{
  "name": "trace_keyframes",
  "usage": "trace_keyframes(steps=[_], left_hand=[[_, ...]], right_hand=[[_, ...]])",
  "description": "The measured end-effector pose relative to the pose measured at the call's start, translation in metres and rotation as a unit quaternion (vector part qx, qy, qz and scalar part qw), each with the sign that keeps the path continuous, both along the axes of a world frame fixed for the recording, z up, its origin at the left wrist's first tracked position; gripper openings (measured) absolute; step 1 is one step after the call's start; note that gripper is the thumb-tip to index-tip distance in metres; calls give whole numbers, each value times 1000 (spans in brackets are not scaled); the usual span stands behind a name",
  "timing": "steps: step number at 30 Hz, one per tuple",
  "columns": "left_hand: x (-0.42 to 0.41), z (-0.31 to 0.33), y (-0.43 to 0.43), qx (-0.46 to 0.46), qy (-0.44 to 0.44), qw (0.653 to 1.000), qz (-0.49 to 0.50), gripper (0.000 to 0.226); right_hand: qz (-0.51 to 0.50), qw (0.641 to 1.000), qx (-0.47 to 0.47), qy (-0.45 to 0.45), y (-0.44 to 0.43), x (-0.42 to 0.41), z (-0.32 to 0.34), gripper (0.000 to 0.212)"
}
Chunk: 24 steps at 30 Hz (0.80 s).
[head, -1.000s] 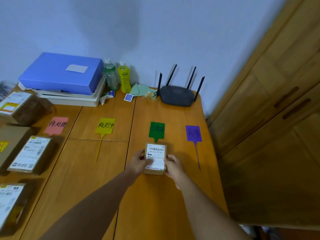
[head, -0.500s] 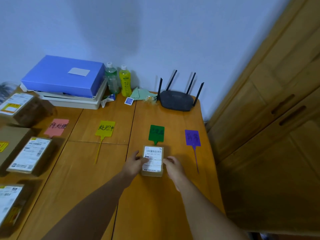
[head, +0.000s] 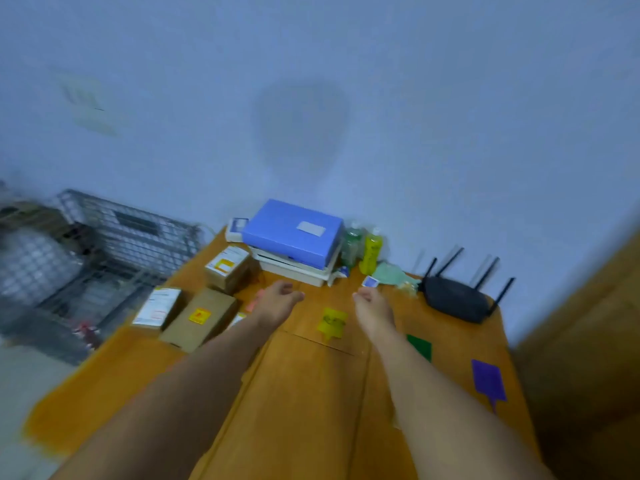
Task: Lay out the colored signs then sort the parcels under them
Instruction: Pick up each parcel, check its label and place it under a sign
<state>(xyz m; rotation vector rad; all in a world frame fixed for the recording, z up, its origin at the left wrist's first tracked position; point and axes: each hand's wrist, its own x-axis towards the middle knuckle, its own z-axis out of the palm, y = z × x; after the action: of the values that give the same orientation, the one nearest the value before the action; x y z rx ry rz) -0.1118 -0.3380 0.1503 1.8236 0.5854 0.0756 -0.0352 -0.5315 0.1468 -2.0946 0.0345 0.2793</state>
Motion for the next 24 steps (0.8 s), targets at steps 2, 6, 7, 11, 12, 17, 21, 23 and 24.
trace_keyframes(steps=[2,6,7,11,12,17,21,23,24], left_hand=[[-15,27,58,35,-6,999,12,47],[-50,69,163,169,15,985,20,51],[-60,75,185,205,32,978,18,52],[-87,77,255,274,76,959,13,48],[-91,76,270,276,79,958,16,45],[-89,64,336,267,81,960,19,29],[-75,36,383,251,120,960,14,43],[-64,23,401,248,136,959,11,45],[-57,18,410,251,141,958,6,45]], right_hand=[[34,999,-3,-20,51,-9,29,34],[94,993,-49,-59,141,-27,79,33],[111,989,-70,-68,161,-31,87,29],[154,980,-99,-76,237,-51,100,19],[159,979,-100,-76,254,-54,99,19],[169,981,-87,-27,329,-59,72,24],[189,978,-79,21,382,-50,34,23],[191,977,-85,42,403,-44,18,29],[189,977,-83,51,412,-42,9,29]])
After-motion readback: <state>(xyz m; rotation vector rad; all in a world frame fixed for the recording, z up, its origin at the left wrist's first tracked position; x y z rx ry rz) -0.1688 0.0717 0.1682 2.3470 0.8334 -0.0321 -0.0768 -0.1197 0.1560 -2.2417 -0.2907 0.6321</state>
